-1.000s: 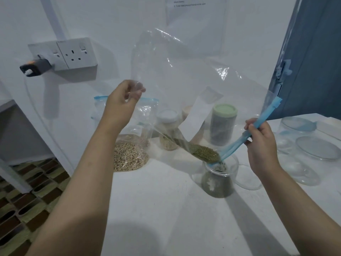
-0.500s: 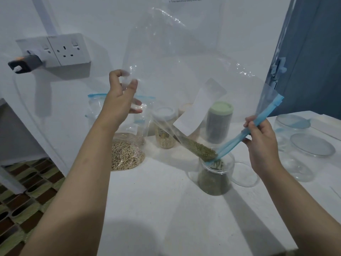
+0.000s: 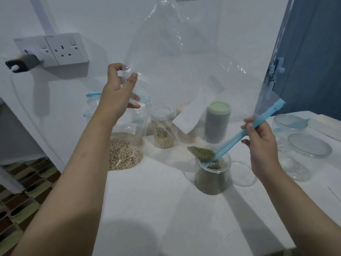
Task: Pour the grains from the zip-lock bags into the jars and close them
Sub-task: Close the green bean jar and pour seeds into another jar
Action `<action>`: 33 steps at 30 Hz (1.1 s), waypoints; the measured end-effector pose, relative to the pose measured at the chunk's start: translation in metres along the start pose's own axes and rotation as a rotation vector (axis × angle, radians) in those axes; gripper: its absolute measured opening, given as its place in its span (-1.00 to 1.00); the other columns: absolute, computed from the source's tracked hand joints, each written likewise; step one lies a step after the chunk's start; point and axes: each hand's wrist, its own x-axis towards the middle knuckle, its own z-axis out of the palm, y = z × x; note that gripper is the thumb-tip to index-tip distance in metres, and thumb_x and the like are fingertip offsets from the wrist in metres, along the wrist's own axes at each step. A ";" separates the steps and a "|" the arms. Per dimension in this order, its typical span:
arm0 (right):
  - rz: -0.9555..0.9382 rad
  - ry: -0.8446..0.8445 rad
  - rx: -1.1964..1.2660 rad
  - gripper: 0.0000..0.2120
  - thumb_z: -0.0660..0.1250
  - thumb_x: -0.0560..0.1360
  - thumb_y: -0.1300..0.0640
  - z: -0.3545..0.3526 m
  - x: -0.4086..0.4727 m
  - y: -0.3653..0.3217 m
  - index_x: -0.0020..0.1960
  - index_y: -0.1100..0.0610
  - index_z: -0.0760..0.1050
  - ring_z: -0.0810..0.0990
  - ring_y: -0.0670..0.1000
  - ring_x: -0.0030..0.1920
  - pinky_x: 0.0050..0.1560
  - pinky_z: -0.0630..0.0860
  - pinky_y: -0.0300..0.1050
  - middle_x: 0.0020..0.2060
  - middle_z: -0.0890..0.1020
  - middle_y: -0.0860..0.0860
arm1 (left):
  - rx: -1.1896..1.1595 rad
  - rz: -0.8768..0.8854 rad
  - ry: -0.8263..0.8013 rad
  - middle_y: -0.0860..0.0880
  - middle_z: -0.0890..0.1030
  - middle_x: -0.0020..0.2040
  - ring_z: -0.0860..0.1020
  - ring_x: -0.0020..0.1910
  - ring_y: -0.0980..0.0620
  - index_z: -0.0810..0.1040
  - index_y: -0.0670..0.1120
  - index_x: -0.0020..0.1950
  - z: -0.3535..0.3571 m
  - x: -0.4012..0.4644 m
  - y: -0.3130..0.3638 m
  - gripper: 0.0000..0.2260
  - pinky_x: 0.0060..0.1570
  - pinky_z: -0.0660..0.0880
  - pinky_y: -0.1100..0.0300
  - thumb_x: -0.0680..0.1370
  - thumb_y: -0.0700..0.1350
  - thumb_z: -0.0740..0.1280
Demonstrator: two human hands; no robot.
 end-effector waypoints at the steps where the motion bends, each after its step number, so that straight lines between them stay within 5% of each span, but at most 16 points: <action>1: -0.001 -0.008 -0.004 -0.81 0.19 0.66 0.14 0.000 -0.001 0.000 0.01 -0.11 0.52 0.55 -0.17 -0.03 -0.01 0.48 -0.11 -0.15 0.60 -0.19 | 0.001 -0.001 0.006 -0.08 0.44 0.04 0.58 -0.29 0.02 0.27 0.05 0.22 0.000 0.000 0.001 -0.78 -0.38 0.60 0.15 0.65 0.04 0.24; 9: -0.019 -0.021 -0.033 -0.84 0.17 0.67 0.13 -0.002 -0.003 -0.004 0.05 -0.07 0.48 0.55 -0.17 -0.02 -0.03 0.48 -0.14 -0.16 0.61 -0.26 | -0.011 0.010 0.032 -0.06 0.44 0.02 0.56 -0.30 0.05 0.27 0.04 0.22 0.001 -0.001 0.004 -0.80 -0.35 0.62 0.13 0.65 0.04 0.22; 33: 0.027 -0.098 0.059 -0.86 0.22 0.66 0.18 -0.013 0.000 -0.004 0.03 0.01 0.53 0.56 -0.02 -0.20 -0.23 0.57 -0.17 -0.14 0.62 0.02 | -0.162 -0.001 0.045 0.01 0.41 -0.05 0.52 -0.30 0.08 0.29 0.04 0.20 0.013 -0.002 0.007 -0.84 -0.31 0.63 0.13 0.67 0.02 0.20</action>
